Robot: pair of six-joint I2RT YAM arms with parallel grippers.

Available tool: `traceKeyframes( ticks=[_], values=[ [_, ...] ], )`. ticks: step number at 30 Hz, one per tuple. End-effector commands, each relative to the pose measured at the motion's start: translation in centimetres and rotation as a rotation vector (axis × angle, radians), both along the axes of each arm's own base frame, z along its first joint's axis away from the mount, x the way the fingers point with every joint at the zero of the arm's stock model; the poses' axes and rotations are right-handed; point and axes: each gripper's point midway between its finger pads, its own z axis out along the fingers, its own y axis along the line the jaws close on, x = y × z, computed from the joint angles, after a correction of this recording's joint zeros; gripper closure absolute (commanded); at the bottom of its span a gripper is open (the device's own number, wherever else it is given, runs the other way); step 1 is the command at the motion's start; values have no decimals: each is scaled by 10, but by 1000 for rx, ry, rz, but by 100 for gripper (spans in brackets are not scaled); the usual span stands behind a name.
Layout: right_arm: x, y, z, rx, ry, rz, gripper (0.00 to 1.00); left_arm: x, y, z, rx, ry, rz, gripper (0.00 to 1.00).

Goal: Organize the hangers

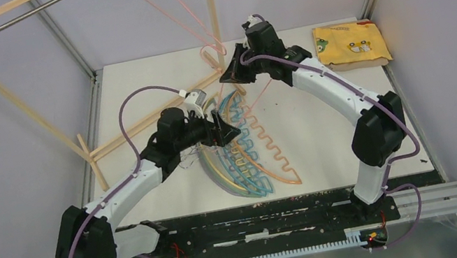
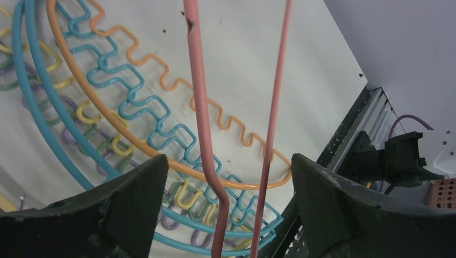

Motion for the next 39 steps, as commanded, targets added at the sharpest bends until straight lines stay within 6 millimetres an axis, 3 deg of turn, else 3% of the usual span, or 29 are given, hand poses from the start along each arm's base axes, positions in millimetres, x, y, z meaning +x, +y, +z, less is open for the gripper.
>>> traceKeyframes(
  ticks=[1,4,7,8,10,14,18,19,20,26,34,39],
  values=[
    [4,15,60,143,-106,24,99,-12,3,-17,48,36,-25,14],
    [3,17,60,155,-99,32,99,-18,11,-26,90,59,-15,40],
    [3,18,56,154,-85,33,99,-18,18,-28,125,68,12,85],
    [3,18,54,151,-80,33,99,-16,23,-29,144,69,35,95],
    [3,15,48,132,-61,29,98,-11,34,-32,198,70,89,97],
    [1,-8,29,33,-14,-9,61,-6,63,-34,343,88,199,97],
    [1,-57,7,-126,23,-107,33,-10,96,-25,477,106,299,97],
    [1,-70,2,-159,29,-132,20,-13,104,-24,504,116,319,97],
    [1,-82,1,-182,29,-151,16,-18,112,-23,534,132,336,97],
    [0,-122,-11,-285,54,-205,10,-35,155,-17,664,220,501,97],
    [1,-121,-18,-297,63,-195,10,-41,178,-24,709,312,651,97],
    [1,-121,-17,-301,55,-186,10,-25,205,-5,678,306,832,97]
  ],
)
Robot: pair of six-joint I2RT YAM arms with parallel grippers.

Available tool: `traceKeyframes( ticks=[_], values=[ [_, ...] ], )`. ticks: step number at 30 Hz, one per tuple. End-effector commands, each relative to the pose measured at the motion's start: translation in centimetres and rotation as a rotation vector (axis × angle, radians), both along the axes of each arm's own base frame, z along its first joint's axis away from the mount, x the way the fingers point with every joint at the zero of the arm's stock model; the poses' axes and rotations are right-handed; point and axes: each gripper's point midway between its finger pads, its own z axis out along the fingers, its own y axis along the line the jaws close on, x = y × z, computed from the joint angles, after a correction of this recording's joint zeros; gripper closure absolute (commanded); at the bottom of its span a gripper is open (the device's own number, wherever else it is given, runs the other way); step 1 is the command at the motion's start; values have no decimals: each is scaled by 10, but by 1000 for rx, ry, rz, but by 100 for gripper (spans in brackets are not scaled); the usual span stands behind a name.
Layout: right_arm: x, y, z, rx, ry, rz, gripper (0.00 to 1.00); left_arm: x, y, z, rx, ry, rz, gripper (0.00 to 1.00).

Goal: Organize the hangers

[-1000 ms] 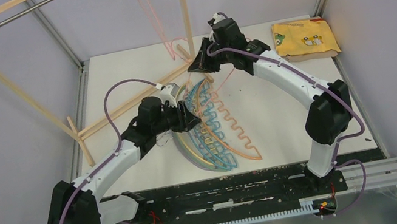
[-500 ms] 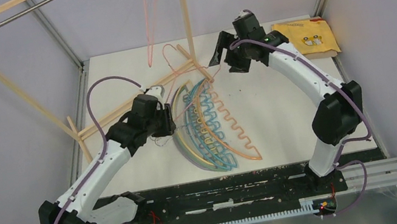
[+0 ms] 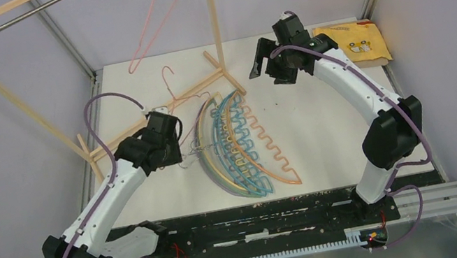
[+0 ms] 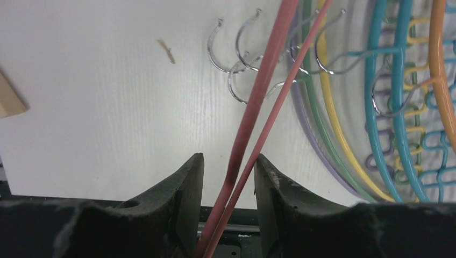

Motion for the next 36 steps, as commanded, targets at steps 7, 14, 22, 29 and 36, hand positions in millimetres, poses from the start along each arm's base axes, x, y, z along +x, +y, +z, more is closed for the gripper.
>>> traceKeyframes(
  ticks=[7,14,22,29,36],
  values=[
    [-1,-5,13,-8,-49,17,10,48,88,50,18,-166,373,97],
    [0,-13,12,-1,-48,8,10,69,137,68,120,-234,470,97],
    [6,-15,6,14,-36,3,10,98,146,160,193,-477,499,97],
    [15,-8,2,30,-13,17,10,98,140,200,242,-666,535,97],
    [22,-4,4,39,-15,21,11,94,144,222,230,-785,568,97]
  ],
)
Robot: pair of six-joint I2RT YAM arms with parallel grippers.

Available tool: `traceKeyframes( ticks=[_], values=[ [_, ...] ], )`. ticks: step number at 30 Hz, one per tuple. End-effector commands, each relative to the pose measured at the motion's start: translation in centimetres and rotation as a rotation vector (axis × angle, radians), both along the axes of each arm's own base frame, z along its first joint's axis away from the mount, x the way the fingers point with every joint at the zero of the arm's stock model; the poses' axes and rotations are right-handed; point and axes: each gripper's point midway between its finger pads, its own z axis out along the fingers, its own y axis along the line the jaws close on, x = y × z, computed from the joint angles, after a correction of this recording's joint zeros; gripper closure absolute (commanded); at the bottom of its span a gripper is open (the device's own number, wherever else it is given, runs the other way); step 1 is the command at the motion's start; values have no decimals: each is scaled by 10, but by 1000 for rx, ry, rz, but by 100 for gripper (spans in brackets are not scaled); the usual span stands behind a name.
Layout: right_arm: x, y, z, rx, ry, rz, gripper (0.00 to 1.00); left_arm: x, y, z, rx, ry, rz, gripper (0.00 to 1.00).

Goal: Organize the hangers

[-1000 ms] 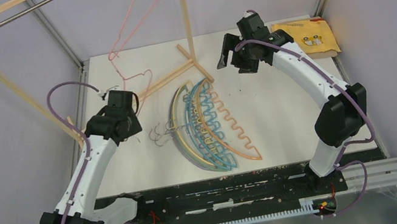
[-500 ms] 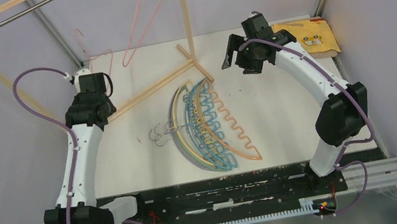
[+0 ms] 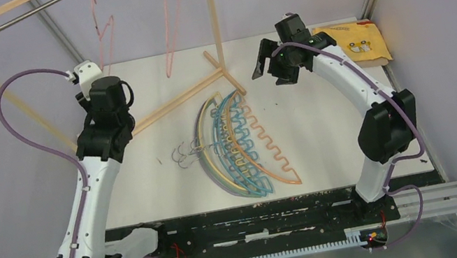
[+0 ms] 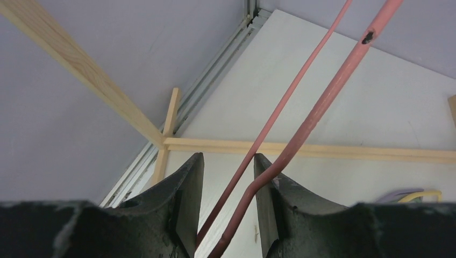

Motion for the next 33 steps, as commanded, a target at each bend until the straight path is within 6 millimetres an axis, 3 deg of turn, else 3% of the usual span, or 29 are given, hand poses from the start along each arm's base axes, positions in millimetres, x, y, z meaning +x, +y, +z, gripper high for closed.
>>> traceKeyframes(
  ticks=[1,12,27,33],
  values=[
    [12,5,23,31,-66,9,11,-3,11,41,33,-172,48,97],
    [14,5,18,28,-59,-1,11,10,-7,60,21,-280,-64,97],
    [13,0,10,16,-44,-2,11,14,-11,65,-39,-359,-57,97],
    [12,0,3,19,-26,3,11,29,-14,52,-56,-300,-36,97]
  ],
)
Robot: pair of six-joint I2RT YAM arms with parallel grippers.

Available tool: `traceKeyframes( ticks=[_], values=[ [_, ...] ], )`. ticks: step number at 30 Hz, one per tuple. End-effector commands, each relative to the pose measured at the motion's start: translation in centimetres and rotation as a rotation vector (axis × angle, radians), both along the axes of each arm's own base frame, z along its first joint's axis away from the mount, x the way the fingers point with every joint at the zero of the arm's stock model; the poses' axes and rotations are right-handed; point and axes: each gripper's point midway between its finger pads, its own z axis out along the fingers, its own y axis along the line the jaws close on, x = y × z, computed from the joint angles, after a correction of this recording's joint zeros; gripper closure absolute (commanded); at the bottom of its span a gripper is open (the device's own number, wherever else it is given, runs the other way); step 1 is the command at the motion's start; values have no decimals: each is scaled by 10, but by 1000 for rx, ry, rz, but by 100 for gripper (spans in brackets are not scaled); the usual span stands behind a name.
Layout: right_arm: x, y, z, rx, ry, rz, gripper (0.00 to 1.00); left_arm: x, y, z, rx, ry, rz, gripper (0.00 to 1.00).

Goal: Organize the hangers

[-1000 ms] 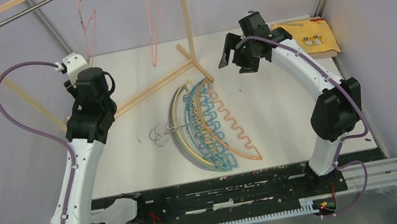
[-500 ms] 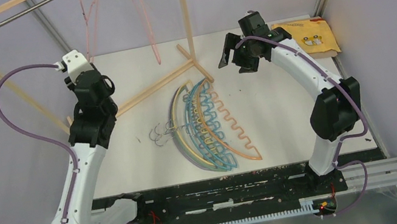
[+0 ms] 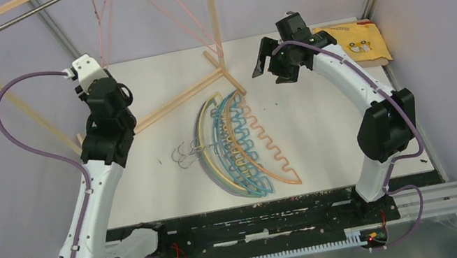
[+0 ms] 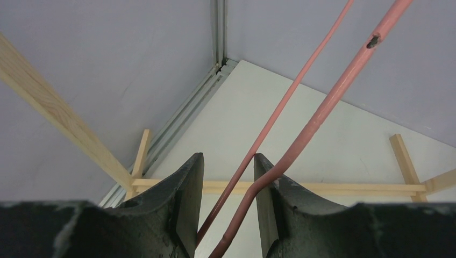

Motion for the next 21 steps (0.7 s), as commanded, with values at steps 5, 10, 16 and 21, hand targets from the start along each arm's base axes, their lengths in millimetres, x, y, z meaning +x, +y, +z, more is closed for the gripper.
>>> traceKeyframes(
  ticks=[5,10,16,21],
  values=[
    [7,0,1,13,-22,11,11,24,-9,14,-98,-69,19,97],
    [8,-2,-3,12,-15,12,12,32,-15,19,-126,-111,-3,97],
    [7,-4,-8,9,-1,11,12,19,-23,24,-119,-168,-93,97],
    [7,-3,-16,13,12,12,12,-14,-13,25,-99,-238,-100,97]
  ],
)
